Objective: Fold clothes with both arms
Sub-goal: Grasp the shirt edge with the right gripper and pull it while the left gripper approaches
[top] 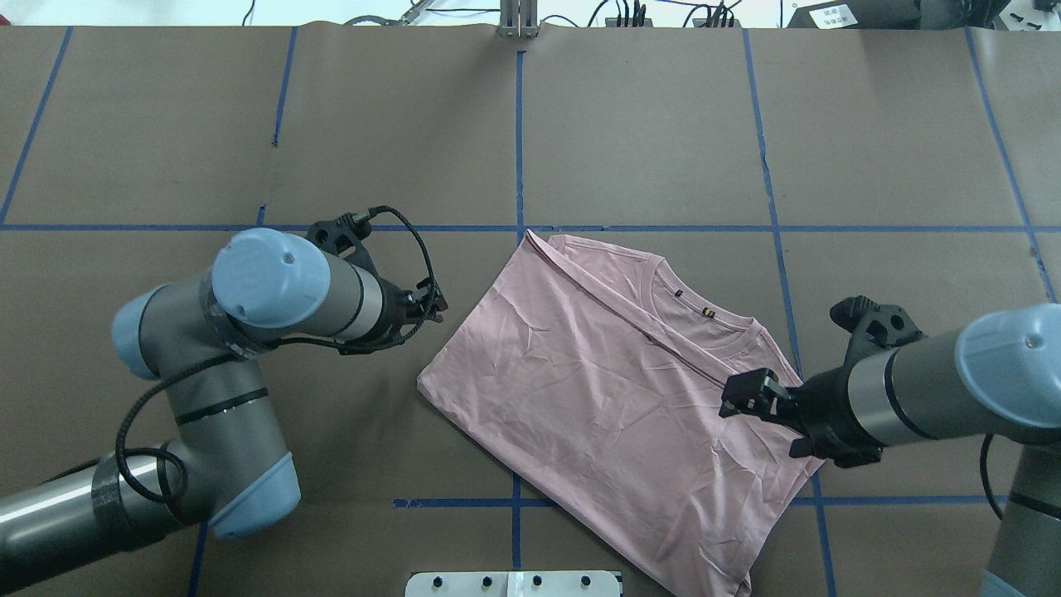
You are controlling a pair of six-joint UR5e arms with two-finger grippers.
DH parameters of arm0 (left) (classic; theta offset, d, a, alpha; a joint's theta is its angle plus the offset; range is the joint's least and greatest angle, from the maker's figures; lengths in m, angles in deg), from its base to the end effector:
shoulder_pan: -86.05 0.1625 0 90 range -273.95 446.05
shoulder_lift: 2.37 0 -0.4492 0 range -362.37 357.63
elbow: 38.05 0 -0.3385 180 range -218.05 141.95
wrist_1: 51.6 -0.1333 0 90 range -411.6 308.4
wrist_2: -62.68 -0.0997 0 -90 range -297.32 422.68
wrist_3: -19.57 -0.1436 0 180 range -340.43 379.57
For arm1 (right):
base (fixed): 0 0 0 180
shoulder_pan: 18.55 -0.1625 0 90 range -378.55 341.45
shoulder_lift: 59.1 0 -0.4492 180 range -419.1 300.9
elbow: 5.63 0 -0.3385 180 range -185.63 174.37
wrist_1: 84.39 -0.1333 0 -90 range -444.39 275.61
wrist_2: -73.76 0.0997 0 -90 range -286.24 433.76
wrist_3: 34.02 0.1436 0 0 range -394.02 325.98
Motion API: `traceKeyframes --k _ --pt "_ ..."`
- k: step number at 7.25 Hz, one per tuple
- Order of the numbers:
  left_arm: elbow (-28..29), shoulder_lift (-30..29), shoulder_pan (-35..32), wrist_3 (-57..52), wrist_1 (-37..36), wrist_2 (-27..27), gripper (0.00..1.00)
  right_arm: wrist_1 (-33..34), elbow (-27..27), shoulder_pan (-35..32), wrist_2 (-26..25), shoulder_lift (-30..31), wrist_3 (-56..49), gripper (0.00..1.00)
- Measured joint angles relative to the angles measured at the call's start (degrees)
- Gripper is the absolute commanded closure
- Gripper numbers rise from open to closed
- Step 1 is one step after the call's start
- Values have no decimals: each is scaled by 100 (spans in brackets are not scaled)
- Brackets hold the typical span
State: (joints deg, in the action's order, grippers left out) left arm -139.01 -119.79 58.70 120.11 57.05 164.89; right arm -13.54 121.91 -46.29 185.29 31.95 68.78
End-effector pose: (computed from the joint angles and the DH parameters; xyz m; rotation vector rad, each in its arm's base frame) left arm 0.5249 -0.3874 0.3438 -0.0487 1.0205 -0.4976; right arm -0.3435 -0.2717 0.4034 -0.2198 -1.0045 0.4626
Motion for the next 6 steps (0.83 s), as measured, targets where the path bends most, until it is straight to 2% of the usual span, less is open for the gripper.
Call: traceKeyframes --k 2,5,6 --pt "32 8 311 79 -240 -225 35 -1 -424 -353 -137 -485 -19 0" --pt "75 -28 474 96 -416 -269 37 -1 -514 -598 -207 -584 -36 0" --pt "89 -37 510 97 -435 -271 47 0 -517 -633 -209 -589 -62 0"
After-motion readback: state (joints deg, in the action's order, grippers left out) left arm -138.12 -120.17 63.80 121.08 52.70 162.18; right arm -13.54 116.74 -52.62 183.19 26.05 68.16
